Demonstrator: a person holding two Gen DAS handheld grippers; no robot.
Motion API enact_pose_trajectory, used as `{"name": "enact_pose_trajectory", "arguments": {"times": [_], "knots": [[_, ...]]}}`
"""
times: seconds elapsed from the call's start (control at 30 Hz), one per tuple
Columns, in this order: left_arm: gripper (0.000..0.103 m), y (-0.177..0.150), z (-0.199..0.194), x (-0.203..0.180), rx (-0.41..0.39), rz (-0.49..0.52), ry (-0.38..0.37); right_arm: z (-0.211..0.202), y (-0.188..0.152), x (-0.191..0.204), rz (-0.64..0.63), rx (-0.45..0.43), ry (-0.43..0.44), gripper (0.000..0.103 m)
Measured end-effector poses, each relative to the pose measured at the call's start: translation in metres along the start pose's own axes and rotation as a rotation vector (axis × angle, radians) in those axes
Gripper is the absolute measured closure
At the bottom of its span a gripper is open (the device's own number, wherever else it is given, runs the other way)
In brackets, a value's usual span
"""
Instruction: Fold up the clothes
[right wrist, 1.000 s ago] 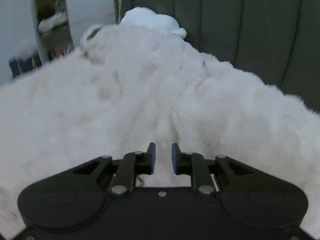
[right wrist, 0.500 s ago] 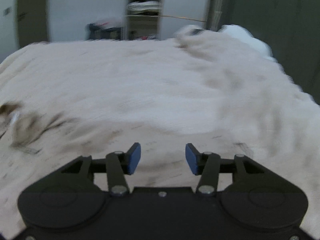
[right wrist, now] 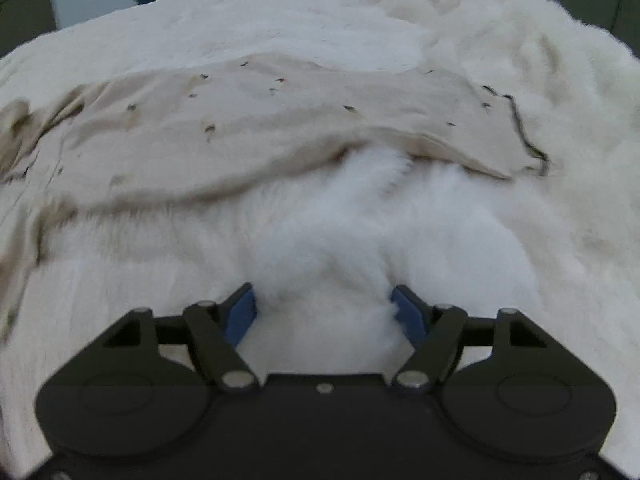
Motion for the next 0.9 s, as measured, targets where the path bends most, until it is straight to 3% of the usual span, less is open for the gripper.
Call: {"name": "enact_pose_trajectory", "arguments": {"times": [0.17,0.27,0.33,0.47,0.6,0.67,0.77,0.9], "knots": [[0.0,-0.002,-0.001,-0.008,0.006,0.044,-0.016,-0.034,-0.006,-0.011,0.01,-0.049,0.015,0.031],[0.0,-0.009,0.005,-0.011,0.049,0.068,-0.013,-0.052,0.013,-0.018,0.072,-0.153,0.027,0.031],[0.0,-0.011,0.007,-0.012,0.061,0.08,-0.005,-0.07,0.043,-0.024,0.169,-0.262,0.052,0.03],[0.0,-0.015,0.01,-0.011,0.063,0.098,0.024,-0.051,0.089,-0.032,0.289,-0.282,0.07,0.035],[0.0,-0.018,0.016,-0.01,0.084,0.102,0.041,0.011,0.077,-0.045,0.288,-0.106,-0.034,0.039],[0.0,-0.016,0.017,-0.011,0.083,0.109,0.044,0.038,0.041,-0.062,0.234,0.009,-0.113,0.042],[0.0,-0.016,0.018,-0.012,0.083,0.112,0.028,0.023,0.005,-0.09,0.231,-0.02,-0.059,0.042],[0.0,-0.016,0.018,-0.014,0.081,0.122,0.003,-0.013,-0.006,-0.106,0.197,0.078,-0.068,0.04]]}}
Point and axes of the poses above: each gripper's, at about its wrist camera, not at the fingertips, and z roughly the way its jaws point, x to its left, y to its top, the point moved 3 cm from there along z, roughly the way its jaws point, and after that the axes turned 13 degrees about z, right-handed, at the moved point
